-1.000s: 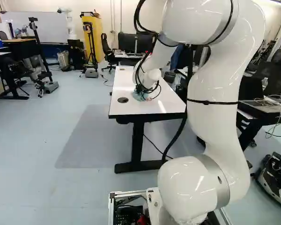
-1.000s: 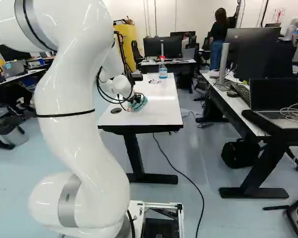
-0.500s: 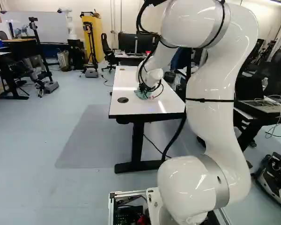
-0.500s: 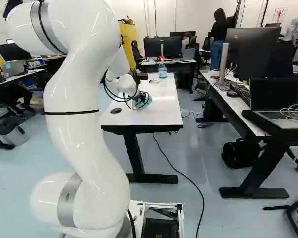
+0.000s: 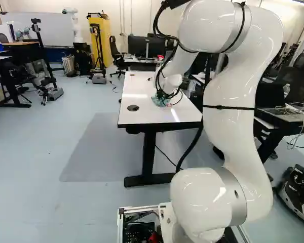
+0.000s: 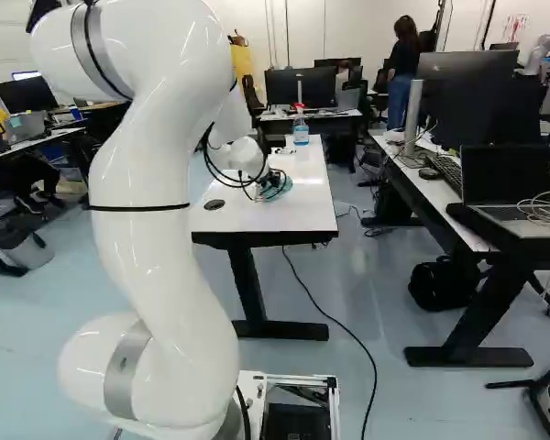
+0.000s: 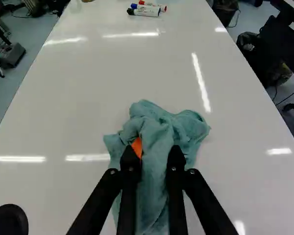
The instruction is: Clean the table with the green towel
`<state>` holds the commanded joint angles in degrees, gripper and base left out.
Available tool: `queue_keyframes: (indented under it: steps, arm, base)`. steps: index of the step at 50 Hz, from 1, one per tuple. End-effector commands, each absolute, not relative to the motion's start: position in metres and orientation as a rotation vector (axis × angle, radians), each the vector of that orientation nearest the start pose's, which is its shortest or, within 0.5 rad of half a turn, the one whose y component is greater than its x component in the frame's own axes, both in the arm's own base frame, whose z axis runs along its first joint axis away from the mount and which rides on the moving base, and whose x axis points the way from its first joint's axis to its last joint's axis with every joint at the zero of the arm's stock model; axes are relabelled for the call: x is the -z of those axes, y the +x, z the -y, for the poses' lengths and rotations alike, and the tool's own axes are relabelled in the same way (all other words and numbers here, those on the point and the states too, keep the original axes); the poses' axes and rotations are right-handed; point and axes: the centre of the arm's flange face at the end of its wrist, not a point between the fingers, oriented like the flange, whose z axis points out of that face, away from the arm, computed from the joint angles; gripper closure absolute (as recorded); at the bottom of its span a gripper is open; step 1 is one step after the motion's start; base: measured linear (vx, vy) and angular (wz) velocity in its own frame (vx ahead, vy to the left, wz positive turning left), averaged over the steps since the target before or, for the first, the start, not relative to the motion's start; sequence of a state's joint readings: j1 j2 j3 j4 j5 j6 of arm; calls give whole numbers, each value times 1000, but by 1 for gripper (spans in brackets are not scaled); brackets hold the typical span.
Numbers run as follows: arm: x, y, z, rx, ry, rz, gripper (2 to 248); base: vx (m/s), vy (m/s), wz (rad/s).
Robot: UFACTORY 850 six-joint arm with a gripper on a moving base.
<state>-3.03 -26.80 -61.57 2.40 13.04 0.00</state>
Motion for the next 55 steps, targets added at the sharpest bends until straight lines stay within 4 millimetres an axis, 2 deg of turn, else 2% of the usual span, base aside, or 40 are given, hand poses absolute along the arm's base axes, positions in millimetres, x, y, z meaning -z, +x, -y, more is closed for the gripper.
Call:
queue_keyframes:
  steps: [21,43,55]
  arm:
    - [-389,585,61,1266,-2904,-215,187]
    - [-392,543,59,1231,-2919,-222,187]
    - [-393,523,50,1214,-2922,-202,187]
  base:
    - [0,0,0]
    - [0,0,0]
    - [0,0,0]
